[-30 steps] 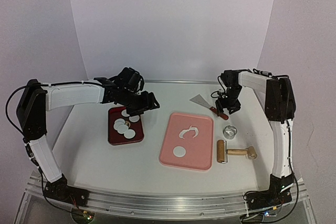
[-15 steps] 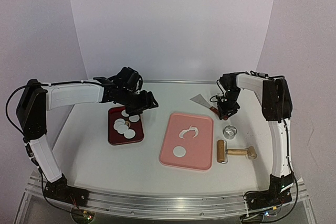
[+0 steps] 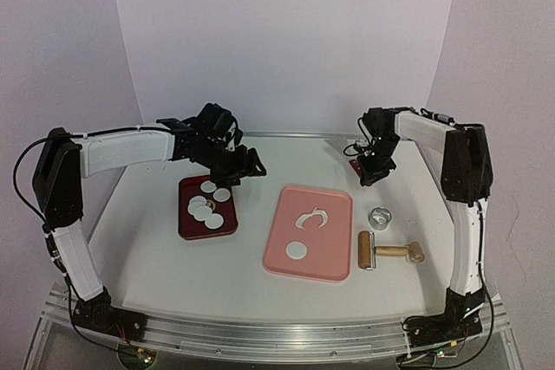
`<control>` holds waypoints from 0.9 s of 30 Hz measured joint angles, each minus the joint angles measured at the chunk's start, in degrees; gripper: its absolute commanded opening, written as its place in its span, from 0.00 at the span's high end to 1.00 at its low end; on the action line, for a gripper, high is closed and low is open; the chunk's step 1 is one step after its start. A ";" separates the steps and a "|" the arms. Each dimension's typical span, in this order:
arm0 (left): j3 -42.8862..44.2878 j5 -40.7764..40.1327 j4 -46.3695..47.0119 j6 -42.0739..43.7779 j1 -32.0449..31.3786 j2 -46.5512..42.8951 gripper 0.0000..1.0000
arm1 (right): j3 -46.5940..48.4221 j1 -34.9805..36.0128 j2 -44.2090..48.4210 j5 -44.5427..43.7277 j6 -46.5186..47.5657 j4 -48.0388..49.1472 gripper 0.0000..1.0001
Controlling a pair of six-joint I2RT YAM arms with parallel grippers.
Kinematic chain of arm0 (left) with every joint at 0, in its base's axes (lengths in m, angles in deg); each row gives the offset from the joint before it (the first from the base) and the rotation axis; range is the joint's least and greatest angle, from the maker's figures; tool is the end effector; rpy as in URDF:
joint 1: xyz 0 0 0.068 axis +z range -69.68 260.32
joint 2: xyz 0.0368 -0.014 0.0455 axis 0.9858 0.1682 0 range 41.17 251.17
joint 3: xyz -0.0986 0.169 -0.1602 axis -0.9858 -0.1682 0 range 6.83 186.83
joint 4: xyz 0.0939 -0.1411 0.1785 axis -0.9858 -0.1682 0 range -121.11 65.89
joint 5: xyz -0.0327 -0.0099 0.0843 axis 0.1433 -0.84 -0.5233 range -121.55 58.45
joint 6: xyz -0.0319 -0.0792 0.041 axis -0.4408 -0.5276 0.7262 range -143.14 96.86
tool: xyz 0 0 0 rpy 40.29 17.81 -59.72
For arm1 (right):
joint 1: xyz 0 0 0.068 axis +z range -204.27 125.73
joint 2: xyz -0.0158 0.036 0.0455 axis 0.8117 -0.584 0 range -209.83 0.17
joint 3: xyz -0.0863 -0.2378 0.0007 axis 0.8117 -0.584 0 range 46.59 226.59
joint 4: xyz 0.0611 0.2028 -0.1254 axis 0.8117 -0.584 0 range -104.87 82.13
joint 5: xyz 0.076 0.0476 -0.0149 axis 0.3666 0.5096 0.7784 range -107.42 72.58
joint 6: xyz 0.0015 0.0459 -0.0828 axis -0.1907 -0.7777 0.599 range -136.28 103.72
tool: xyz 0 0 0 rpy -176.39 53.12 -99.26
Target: Roll out the dumpling wrappers from the dough
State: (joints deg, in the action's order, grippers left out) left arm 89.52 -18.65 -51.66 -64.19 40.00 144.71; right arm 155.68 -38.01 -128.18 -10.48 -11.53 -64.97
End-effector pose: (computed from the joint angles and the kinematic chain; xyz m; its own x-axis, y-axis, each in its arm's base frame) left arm 0.3053 -0.2840 0.2070 -0.9184 -0.0602 -0.3911 0.1865 0.8060 -0.5618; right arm 0.4235 0.1342 0.1312 -0.9044 -0.3494 -0.2449 -0.3815 0.9192 0.0976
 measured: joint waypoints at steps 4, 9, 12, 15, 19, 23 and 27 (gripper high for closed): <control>3.83 4.66 -2.89 1.15 0.37 0.55 0.20 | -5.04 4.73 11.27 0.08 -0.40 0.67 1.00; 7.04 12.68 -3.51 1.56 2.67 0.03 0.14 | -12.53 16.76 23.36 0.42 -3.80 0.92 1.00; 6.89 17.05 -3.32 1.02 5.70 -1.23 0.08 | -15.92 23.84 25.33 1.62 -6.63 0.58 1.00; 6.49 20.47 -3.39 0.77 8.98 -3.32 0.07 | -18.43 29.23 25.41 2.53 -9.35 0.02 1.00; 4.56 23.32 -3.72 1.59 11.96 -6.10 0.05 | -18.98 33.13 25.53 3.23 -12.27 -1.05 1.00; 1.79 25.66 -5.28 2.68 13.16 -7.12 0.04 | -18.32 35.96 25.78 3.98 -14.08 -1.16 1.00; 0.93 28.36 -7.46 3.87 13.37 -6.97 0.03 | -15.62 38.07 25.74 4.74 -14.65 -1.44 1.00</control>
State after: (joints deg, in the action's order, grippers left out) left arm 90.44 9.71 -59.11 -60.33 53.38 137.75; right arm 140.06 0.06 -102.44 -5.74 -26.18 -66.40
